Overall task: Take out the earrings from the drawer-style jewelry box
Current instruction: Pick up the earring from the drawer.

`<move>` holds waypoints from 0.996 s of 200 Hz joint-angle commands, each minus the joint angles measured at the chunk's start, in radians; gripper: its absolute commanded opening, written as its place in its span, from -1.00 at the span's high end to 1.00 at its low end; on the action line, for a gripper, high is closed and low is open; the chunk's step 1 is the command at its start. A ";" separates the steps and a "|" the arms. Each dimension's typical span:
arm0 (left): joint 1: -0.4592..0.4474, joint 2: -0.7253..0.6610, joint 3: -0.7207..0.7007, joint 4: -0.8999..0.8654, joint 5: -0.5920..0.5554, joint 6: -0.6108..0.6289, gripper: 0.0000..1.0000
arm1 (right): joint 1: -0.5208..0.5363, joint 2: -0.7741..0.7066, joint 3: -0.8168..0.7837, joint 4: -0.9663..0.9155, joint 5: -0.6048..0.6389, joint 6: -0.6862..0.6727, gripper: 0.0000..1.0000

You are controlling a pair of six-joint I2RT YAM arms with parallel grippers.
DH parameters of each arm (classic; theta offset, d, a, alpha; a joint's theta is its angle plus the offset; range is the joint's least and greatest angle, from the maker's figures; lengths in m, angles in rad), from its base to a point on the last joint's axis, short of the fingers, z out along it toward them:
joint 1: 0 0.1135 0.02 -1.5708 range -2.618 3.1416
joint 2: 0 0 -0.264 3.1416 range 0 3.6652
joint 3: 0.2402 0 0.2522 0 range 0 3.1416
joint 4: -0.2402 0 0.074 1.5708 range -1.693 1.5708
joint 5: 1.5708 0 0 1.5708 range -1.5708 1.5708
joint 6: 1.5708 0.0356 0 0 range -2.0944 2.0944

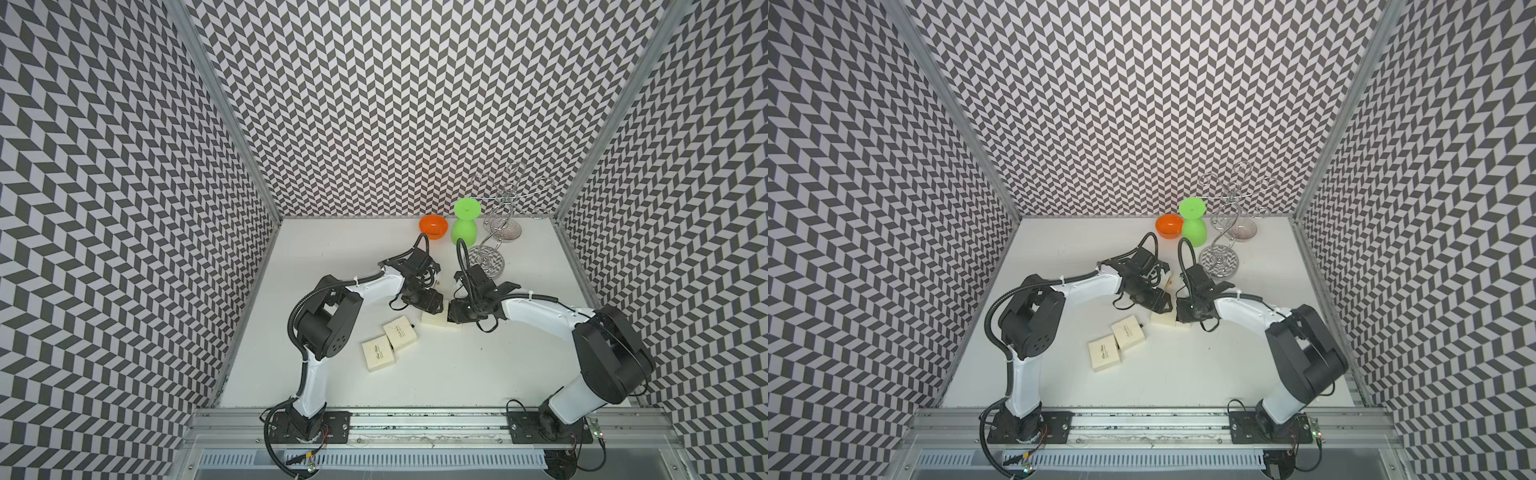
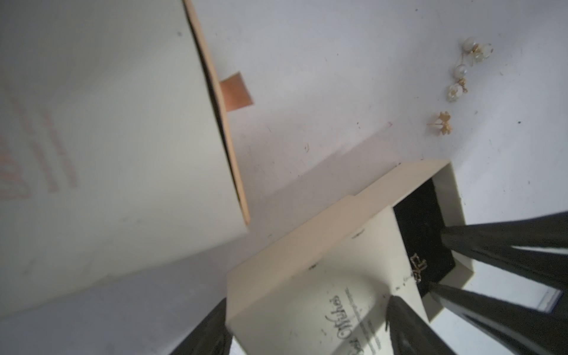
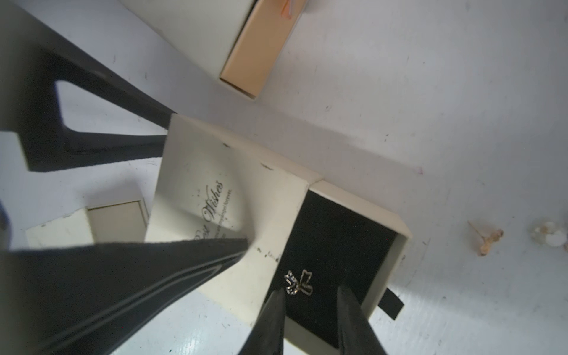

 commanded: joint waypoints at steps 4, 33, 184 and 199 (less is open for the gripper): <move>-0.006 0.015 -0.018 -0.008 -0.053 0.007 -0.57 | 0.010 0.023 0.031 0.008 0.033 -0.014 0.38; -0.006 0.017 -0.016 -0.009 -0.053 0.006 -0.57 | 0.023 0.042 0.048 0.008 0.027 -0.017 0.37; 0.000 0.027 -0.008 -0.014 -0.053 0.011 -0.57 | 0.111 0.141 0.105 -0.034 0.032 -0.010 0.48; 0.000 0.029 -0.008 -0.014 -0.050 0.010 -0.57 | 0.112 0.139 0.098 -0.030 0.037 -0.006 0.58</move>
